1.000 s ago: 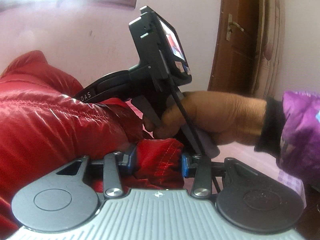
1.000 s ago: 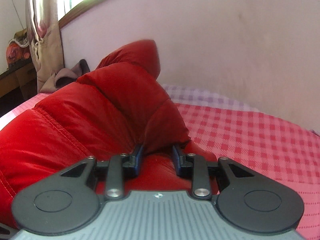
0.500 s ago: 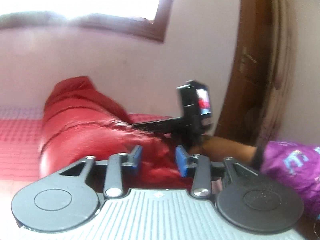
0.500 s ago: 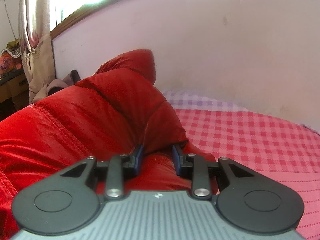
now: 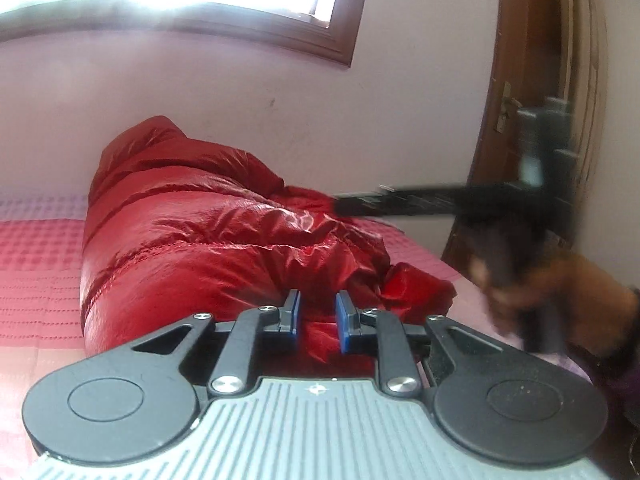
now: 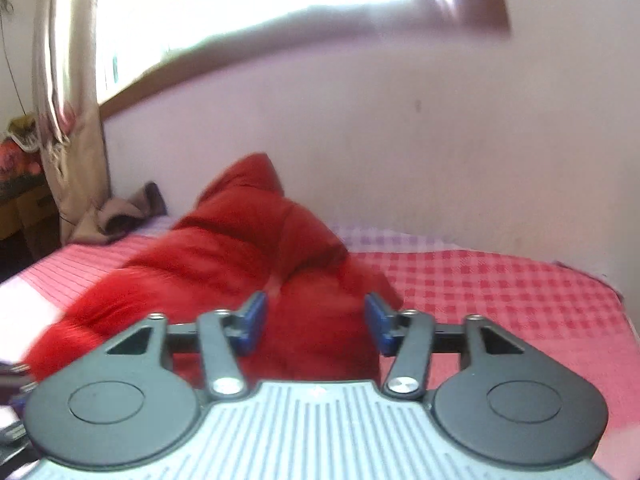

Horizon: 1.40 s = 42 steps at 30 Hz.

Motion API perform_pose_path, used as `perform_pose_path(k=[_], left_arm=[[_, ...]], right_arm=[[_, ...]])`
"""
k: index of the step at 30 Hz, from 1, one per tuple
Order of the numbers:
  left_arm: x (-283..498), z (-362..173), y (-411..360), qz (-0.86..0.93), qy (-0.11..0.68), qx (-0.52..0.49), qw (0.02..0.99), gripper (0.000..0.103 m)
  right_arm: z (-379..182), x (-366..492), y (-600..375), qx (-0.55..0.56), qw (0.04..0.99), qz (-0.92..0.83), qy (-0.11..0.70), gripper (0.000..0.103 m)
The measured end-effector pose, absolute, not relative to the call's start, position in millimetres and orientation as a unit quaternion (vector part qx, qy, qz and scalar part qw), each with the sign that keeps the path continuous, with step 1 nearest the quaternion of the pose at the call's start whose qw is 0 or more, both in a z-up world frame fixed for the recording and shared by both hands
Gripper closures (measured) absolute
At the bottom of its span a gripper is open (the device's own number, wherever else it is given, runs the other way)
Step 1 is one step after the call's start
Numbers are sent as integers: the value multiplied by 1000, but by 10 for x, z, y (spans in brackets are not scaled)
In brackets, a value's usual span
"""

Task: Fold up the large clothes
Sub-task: 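Open both grippers and release the red jacket bundle, then move both open grippers to the side of the rolled jacket bundle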

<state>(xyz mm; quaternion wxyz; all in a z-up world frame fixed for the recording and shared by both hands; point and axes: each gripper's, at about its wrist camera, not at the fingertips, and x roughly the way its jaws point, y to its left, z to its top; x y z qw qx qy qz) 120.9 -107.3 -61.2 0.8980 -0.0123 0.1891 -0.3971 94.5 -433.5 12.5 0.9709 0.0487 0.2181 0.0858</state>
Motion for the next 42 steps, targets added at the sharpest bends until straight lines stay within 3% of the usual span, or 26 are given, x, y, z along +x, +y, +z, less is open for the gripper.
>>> perform_pose_path(k=[6, 8, 9, 14, 17, 22, 27, 35, 42], left_arm=[[1147, -607, -1051, -400, 192, -12, 896, 77], [1121, -571, -1033, -401, 198, -16, 894, 72], [1082, -537, -1026, -398, 195, -13, 896, 69], [926, -366, -966, -371, 173, 8, 912, 24], [870, -269, -916, -338, 166, 18, 926, 9], [930, -179, -808, -301, 173, 36, 937, 5], [1110, -157, -701, -202, 188, 55, 960, 1], [1641, -262, -492, -203, 241, 31, 948, 0], [1963, -352, -417, -235, 282, -7, 930, 0]], right_arm=[[-220, 419, -4117, 30, 964, 64, 255, 40], [-355, 412, -4237, 93, 956, 69, 268, 53], [-393, 421, -4250, 111, 954, 69, 271, 54], [-472, 470, -4289, 152, 945, 67, 280, 55], [-529, 464, -4302, 167, 943, 59, 281, 53], [-575, 454, -4305, 194, 938, 36, 285, 38], [-595, 490, -4286, 194, 936, 27, 291, 33], [-687, 608, -4378, 213, 927, 26, 308, 9], [-794, 700, -4472, 235, 917, 49, 318, 1]])
